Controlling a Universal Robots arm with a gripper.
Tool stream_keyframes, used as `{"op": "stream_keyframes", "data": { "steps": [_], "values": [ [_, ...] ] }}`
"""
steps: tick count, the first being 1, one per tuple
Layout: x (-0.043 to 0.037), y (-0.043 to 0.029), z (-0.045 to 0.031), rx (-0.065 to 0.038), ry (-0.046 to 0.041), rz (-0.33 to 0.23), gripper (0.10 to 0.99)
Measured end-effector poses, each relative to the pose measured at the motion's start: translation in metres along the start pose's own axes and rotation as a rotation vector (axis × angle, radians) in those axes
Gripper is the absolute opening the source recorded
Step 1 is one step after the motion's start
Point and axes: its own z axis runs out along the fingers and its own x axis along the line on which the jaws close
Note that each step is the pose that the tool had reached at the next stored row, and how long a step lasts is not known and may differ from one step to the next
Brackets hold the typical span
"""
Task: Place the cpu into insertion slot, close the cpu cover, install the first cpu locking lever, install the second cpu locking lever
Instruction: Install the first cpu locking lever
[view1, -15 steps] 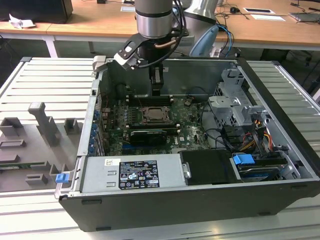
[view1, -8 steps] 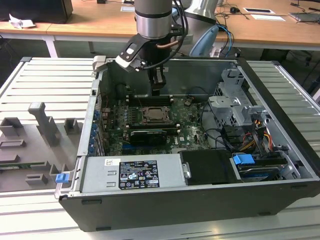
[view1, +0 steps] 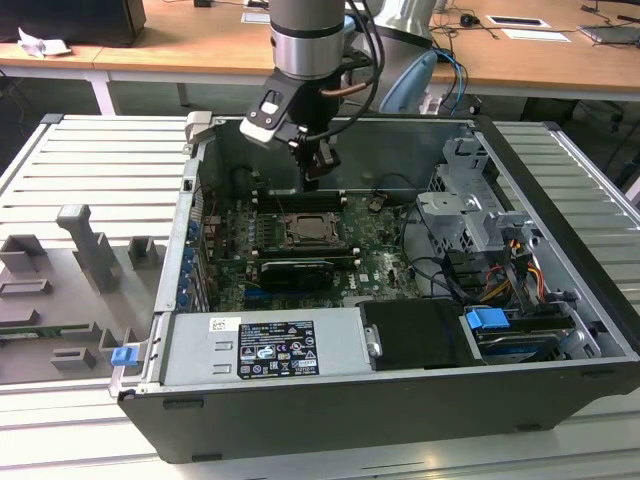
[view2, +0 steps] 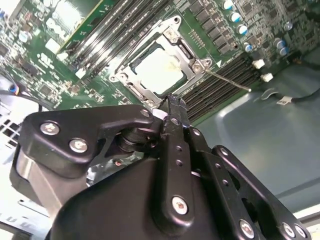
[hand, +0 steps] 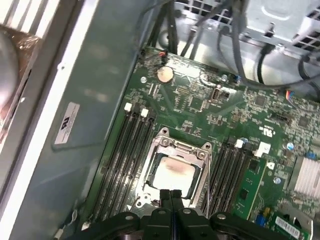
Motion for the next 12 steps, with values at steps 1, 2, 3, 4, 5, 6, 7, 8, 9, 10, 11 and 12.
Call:
{"op": "stream_keyframes", "data": {
  "steps": [1,2,3,4,5,6,7,8,9,10,11,12],
  "values": [
    [0.0000,0.0000,0.0001,0.001,0.0020,-0.025,0.106],
    [0.0000,0.0000,0.0001,0.001,0.0031,-0.041,0.106],
    [0.0000,0.0000,0.0001,0.001,0.0042,-0.055,0.106],
    [0.0000,0.0000,0.0002,0.001,0.0055,-0.072,0.106],
    [0.0000,0.0000,0.0002,0.002,0.0065,-0.085,0.106],
    [0.0000,0.0000,0.0002,0.002,0.0084,-0.109,0.106],
    [0.0000,0.0000,0.0003,0.003,0.0096,-0.125,0.106],
    [0.0000,0.0000,0.0003,0.003,0.0105,-0.137,0.106],
    [0.0000,0.0000,0.0004,0.004,0.0128,-0.167,0.106],
    [0.0000,0.0000,0.0005,0.004,0.0140,-0.182,0.106],
    [0.0000,0.0000,0.0005,0.004,0.0153,-0.198,0.106],
    [0.0000,0.0000,0.0006,0.005,0.0169,-0.220,0.106]
  ]
}}
